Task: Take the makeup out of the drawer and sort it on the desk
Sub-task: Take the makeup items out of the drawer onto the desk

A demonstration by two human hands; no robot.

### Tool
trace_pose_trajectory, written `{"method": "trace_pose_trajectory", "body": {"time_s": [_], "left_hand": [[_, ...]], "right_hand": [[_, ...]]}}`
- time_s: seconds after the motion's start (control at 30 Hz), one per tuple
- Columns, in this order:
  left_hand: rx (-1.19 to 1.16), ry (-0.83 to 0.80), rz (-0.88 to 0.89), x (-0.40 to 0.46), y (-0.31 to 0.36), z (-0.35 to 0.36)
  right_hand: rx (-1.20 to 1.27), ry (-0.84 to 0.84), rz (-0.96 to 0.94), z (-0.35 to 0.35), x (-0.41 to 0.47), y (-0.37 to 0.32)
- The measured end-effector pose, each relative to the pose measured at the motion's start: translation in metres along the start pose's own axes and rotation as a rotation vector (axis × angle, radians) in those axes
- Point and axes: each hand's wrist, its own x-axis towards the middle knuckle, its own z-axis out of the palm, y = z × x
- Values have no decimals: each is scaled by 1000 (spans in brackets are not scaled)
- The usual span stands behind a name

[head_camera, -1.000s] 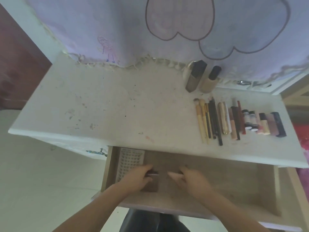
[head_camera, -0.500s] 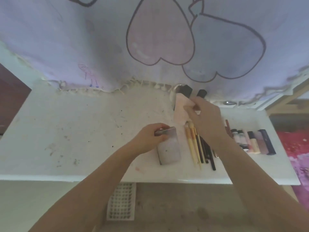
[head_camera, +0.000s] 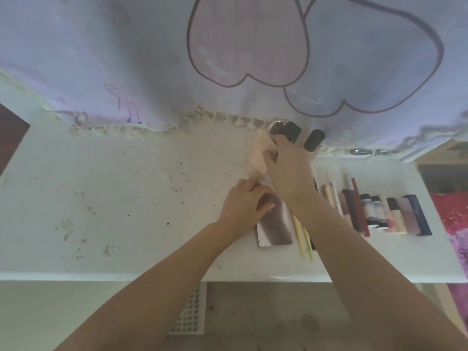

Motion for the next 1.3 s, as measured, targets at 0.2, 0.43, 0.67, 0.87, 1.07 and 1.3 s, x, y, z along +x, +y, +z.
{"method": "trace_pose_trajectory", "body": {"time_s": [0.2, 0.43, 0.67, 0.87, 1.07, 1.3], "left_hand": [[-23, 106, -41, -84, -7, -32], [-148, -86, -615, -234, -28, -22], [-53, -452, -1000, -233, -44, 30], [-105, -444, -1013, -237, -41, 33], [-250, -355, -967, -253, -42, 26], [-292, -365, -927, -255, -9, -6]], "right_hand": [[43, 162, -114, -29, -54, -7], [214, -308, -152, 56, -203, 6], [246, -816, 366, 167, -220, 21], [605, -729, 657, 199, -229, 8], [690, -703, 629, 195, -232, 1], [784, -807, 655, 125, -232, 23]]}}
